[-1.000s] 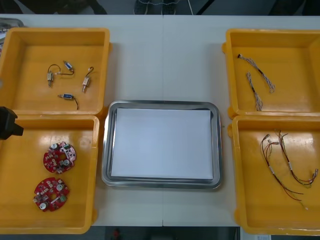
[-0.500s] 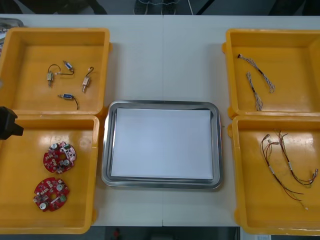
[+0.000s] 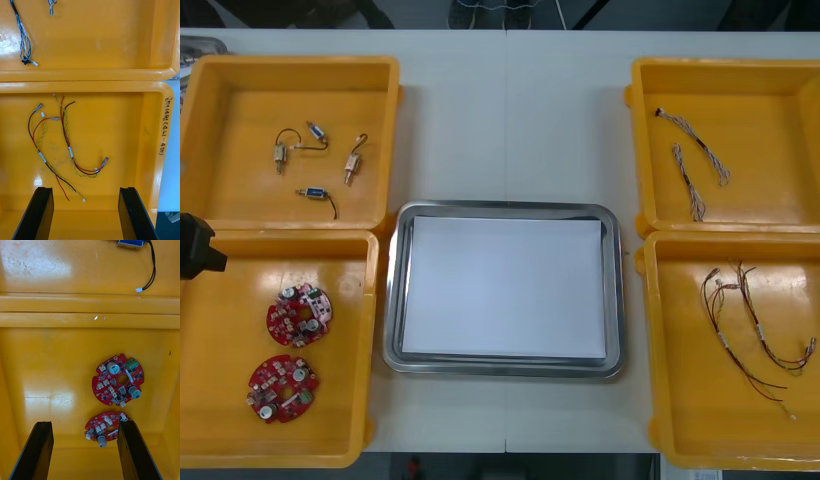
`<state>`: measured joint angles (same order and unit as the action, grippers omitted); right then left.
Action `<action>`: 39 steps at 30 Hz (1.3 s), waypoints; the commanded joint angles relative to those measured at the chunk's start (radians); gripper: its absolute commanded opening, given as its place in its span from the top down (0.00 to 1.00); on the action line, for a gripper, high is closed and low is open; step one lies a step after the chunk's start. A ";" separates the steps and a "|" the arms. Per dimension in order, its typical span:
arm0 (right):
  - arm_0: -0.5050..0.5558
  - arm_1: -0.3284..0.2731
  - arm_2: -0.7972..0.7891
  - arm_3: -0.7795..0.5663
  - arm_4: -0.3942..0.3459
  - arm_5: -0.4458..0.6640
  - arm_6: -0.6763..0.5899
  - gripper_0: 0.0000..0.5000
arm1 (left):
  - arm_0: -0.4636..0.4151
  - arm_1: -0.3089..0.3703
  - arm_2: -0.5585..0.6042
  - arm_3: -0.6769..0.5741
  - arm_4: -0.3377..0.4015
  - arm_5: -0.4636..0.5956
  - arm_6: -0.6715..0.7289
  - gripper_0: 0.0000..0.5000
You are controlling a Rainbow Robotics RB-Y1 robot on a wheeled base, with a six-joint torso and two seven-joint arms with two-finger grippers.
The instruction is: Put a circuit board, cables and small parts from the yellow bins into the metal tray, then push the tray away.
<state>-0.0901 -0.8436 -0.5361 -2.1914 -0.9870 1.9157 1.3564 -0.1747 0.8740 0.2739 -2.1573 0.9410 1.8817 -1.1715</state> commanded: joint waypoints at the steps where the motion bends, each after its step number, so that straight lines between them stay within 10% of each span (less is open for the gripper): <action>1: -0.019 -0.037 0.007 -0.013 0.001 0.004 -0.037 0.00 | -0.025 0.042 0.016 -0.016 0.007 -0.007 0.070 0.00; 39: 0.009 0.014 0.031 -0.004 0.007 0.004 -0.034 0.00 | -0.017 0.019 0.001 -0.001 0.007 0.007 0.075 0.00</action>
<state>-0.0894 -0.8398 -0.5272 -2.1866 -0.9869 1.9162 1.3564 -0.1736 0.8735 0.2738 -2.1556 0.9410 1.8821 -1.1715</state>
